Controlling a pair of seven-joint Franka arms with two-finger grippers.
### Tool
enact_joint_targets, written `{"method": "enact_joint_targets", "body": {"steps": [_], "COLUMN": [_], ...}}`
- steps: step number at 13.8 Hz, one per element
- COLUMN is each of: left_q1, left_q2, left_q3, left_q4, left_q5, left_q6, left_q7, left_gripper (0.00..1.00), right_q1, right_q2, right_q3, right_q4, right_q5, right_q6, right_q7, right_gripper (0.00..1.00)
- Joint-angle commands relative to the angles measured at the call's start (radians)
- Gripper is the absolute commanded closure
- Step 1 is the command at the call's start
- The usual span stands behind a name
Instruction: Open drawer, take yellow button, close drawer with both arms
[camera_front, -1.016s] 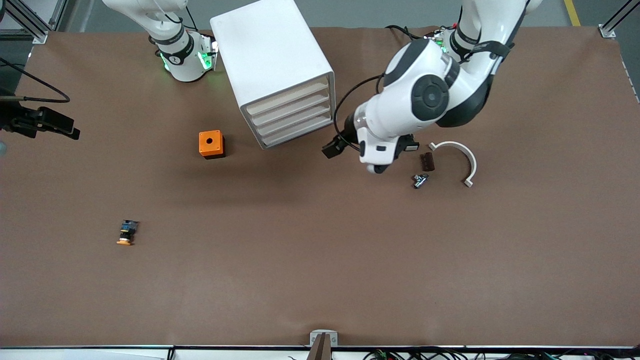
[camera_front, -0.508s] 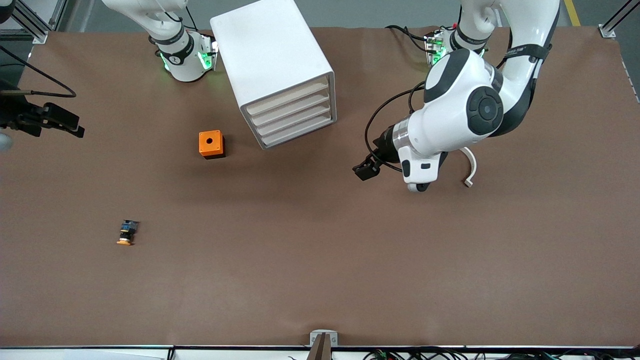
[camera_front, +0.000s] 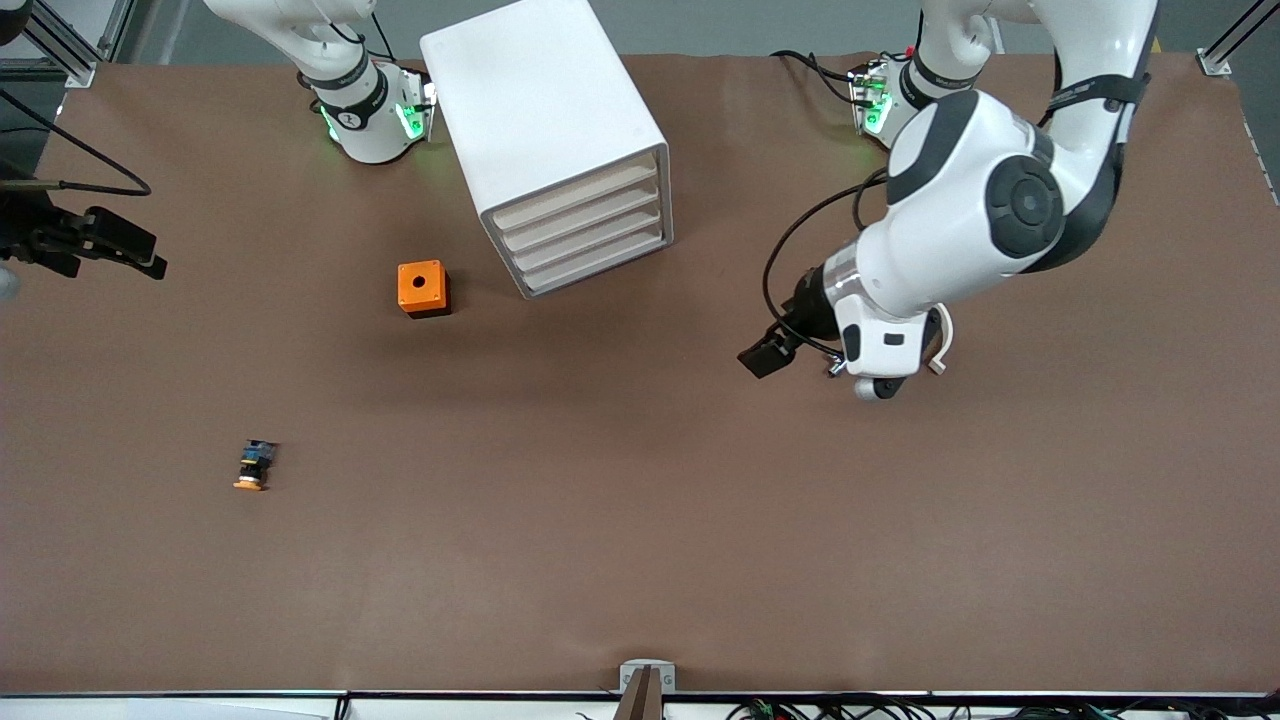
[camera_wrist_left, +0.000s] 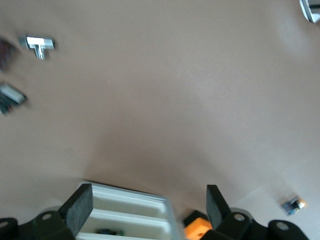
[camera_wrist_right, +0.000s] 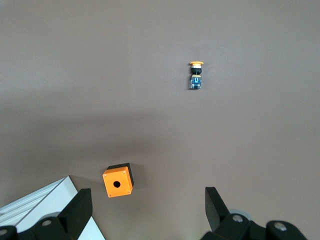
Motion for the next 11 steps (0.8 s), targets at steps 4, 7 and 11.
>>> {"method": "enact_joint_targets", "body": {"steps": [4,7,11], "left_q1": [0.156,0.211,0.314], "left_q2": [-0.119,-0.173,-0.277], "left_q3": [-0.007,-0.007,-0.007], "left_q4": [-0.012,-0.021,-0.102], "left_q5": [0.033,0.118,0.147], "left_q6": [-0.275,-0.355,-0.353], "left_q7": [0.448,0.633,0.802], "left_gripper": [0.0,0.0,0.0], "right_q1": [0.0,-0.001,-0.006], "right_q2": [-0.031,-0.04,-0.08], "right_q3": [0.0,0.0,-0.002], "right_q4": [-0.035,-0.053,-0.115], "right_q5": [-0.002,-0.004,-0.004], "right_q6": [0.057,0.083,0.123], "right_q7": [-0.012,-0.058,-0.086], "right_gripper": [0.0,0.0,0.0]}}
